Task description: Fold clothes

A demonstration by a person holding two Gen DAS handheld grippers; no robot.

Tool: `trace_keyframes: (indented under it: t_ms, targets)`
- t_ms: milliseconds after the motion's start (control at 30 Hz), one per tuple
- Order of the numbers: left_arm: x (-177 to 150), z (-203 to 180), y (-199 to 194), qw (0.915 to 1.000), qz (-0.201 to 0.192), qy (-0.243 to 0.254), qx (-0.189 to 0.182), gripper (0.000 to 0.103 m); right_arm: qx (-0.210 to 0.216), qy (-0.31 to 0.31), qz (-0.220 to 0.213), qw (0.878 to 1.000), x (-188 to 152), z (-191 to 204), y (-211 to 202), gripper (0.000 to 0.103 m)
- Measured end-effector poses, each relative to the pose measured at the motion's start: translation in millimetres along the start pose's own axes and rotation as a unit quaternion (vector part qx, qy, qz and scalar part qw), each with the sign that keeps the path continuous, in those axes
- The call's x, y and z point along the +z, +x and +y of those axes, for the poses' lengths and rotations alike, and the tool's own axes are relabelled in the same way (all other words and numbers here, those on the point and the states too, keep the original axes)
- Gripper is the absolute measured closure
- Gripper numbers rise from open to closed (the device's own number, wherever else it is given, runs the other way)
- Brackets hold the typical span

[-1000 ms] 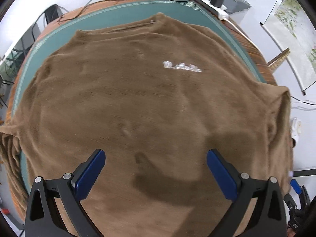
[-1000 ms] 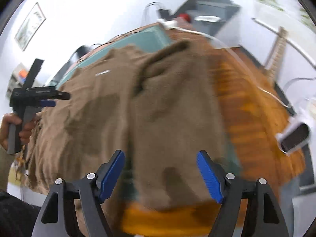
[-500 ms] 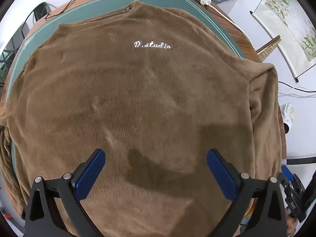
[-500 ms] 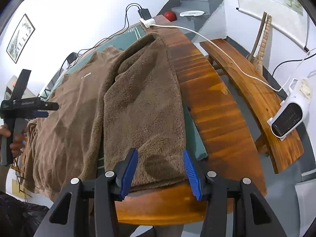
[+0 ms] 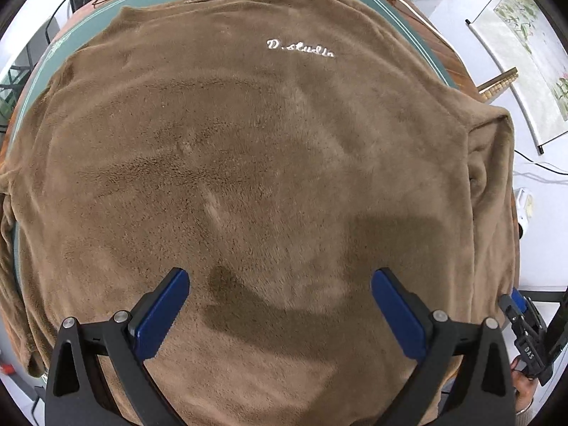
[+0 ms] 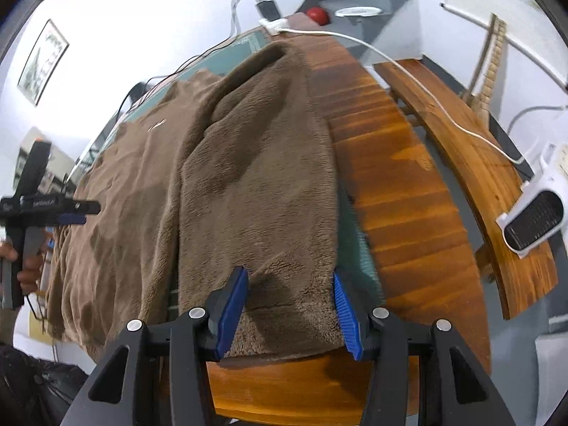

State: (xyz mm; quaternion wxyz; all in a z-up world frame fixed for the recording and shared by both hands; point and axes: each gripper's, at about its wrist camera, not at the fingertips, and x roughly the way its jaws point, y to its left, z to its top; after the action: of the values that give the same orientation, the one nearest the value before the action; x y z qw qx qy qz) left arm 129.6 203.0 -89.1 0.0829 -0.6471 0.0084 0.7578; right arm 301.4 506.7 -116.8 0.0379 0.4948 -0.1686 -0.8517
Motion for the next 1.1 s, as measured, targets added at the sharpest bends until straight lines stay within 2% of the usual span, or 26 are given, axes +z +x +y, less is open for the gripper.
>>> trace_keyframes:
  t_ms: [167,233,300,500,667,833,967,1100]
  targets:
    - [0.2,-6.7,6.9,1.0000,0.006,0.000,0.006,0.000,0.016,0.008,0.000,1.000,-0.2,-2.9,0.0,0.053]
    - [-1.0,-9.7,9.9,0.9999,0.010,0.000,0.006,0.000,0.010,0.009,0.003,1.000,0.3,-6.0,0.3,0.064]
    - [-3.0,-13.2,12.6,0.9999,0.013,0.002,0.009,0.000,0.008,0.013,0.002,1.000,2.5,-9.5,0.1,0.069]
    - [-6.4,-22.6,19.2,0.9997,0.020,0.003,0.016,0.000,0.029,0.035,-0.009,0.999,16.1,-22.2,7.5,0.069]
    - [-7.4,-24.9,16.7,0.9997,0.016,0.000,0.020,0.000,0.031,-0.004,0.002,1.000,19.6,-15.2,10.5,0.069]
    - [-9.1,-25.7,15.3,0.9996,0.014,-0.009,0.022,0.000,-0.008,-0.049,0.013,0.999,24.1,-5.5,11.6,0.085]
    - [-11.2,-25.4,13.8,0.9995,0.012,-0.013,0.024,0.000,-0.023,-0.070,-0.006,0.997,31.2,3.9,1.0,0.086]
    - [-16.4,-17.4,11.7,0.9994,0.013,-0.022,0.023,0.000,-0.004,-0.080,-0.043,0.996,49.0,16.5,-24.5,0.086]
